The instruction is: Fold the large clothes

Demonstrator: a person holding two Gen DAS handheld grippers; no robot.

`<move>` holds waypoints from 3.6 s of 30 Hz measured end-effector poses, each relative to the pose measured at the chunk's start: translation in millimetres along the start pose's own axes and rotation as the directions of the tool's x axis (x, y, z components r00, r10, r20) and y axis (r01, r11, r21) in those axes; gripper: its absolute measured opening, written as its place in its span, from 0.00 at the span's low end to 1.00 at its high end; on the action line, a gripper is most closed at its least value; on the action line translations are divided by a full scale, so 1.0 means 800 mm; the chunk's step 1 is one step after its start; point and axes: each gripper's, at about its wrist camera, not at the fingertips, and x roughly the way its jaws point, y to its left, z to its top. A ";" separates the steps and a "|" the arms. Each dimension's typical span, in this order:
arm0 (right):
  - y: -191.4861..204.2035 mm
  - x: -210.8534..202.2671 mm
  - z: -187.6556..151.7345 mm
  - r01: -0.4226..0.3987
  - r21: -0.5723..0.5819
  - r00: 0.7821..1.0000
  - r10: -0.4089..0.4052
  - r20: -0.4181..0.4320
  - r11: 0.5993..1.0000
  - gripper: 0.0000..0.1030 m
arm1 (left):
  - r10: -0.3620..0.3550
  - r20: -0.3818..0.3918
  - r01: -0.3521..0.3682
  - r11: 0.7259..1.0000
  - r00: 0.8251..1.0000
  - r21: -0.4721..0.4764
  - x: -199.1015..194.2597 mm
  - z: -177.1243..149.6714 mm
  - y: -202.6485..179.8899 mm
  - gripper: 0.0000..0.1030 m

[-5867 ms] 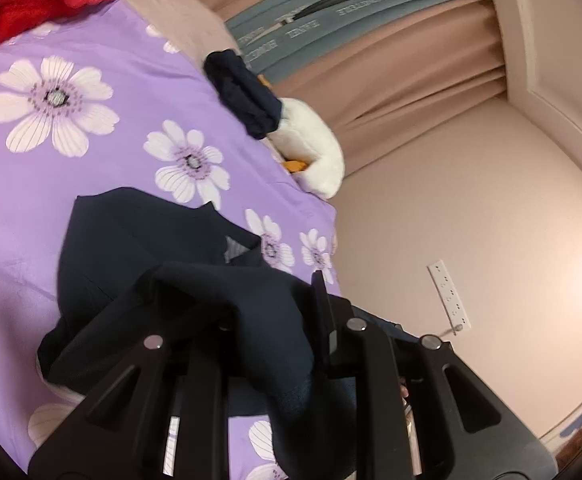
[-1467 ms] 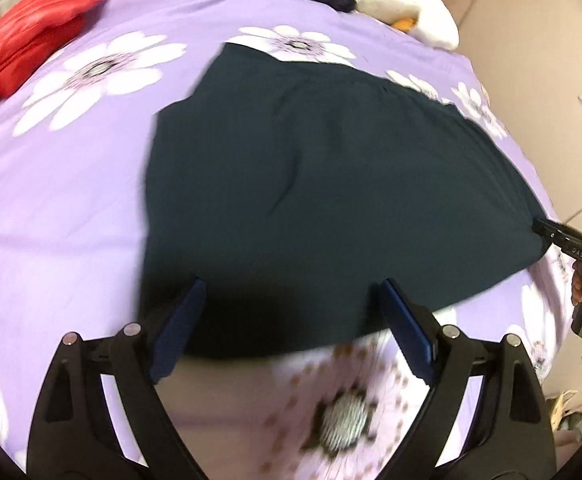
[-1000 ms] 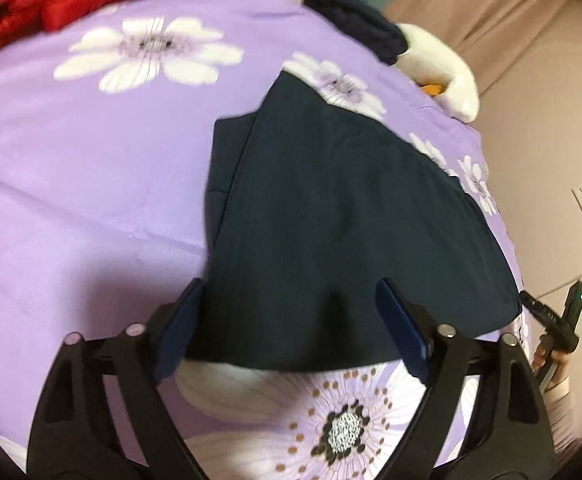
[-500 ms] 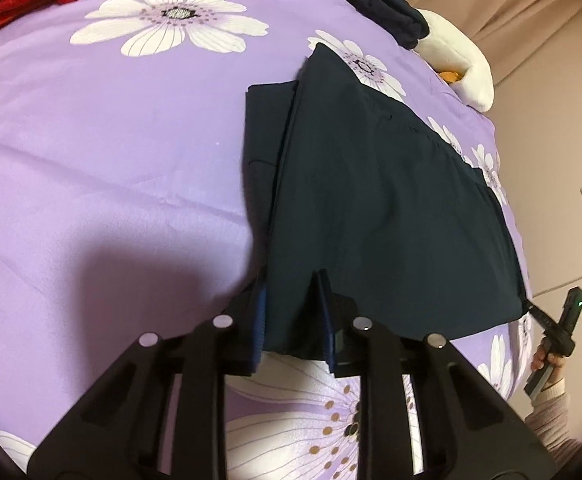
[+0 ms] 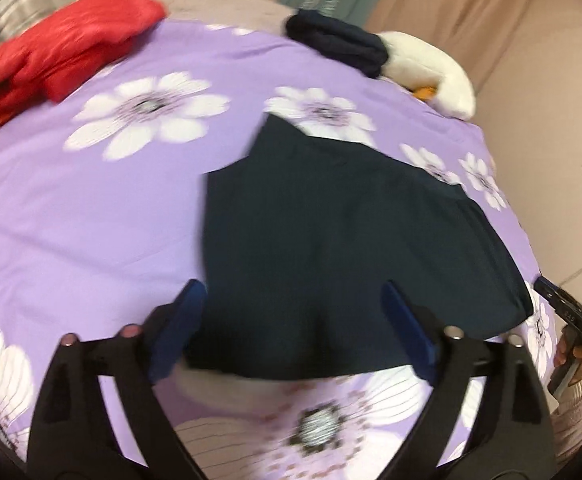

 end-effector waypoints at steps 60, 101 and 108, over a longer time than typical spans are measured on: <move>0.067 0.216 0.080 0.019 0.092 0.982 -0.001 -0.187 0.996 0.55 | 0.213 -0.152 -0.164 0.946 0.965 0.280 0.226 0.042 -0.129 0.97; 0.065 0.057 -0.007 0.022 0.071 1.000 -0.021 -0.005 0.997 0.63 | 0.187 -0.087 -0.161 0.956 0.978 0.245 0.110 -0.048 -0.146 0.97; 0.122 0.106 -0.032 0.072 -0.064 0.992 -0.078 -0.101 0.995 0.64 | 0.225 -0.110 -0.185 0.939 0.968 0.290 0.127 -0.063 -0.149 0.98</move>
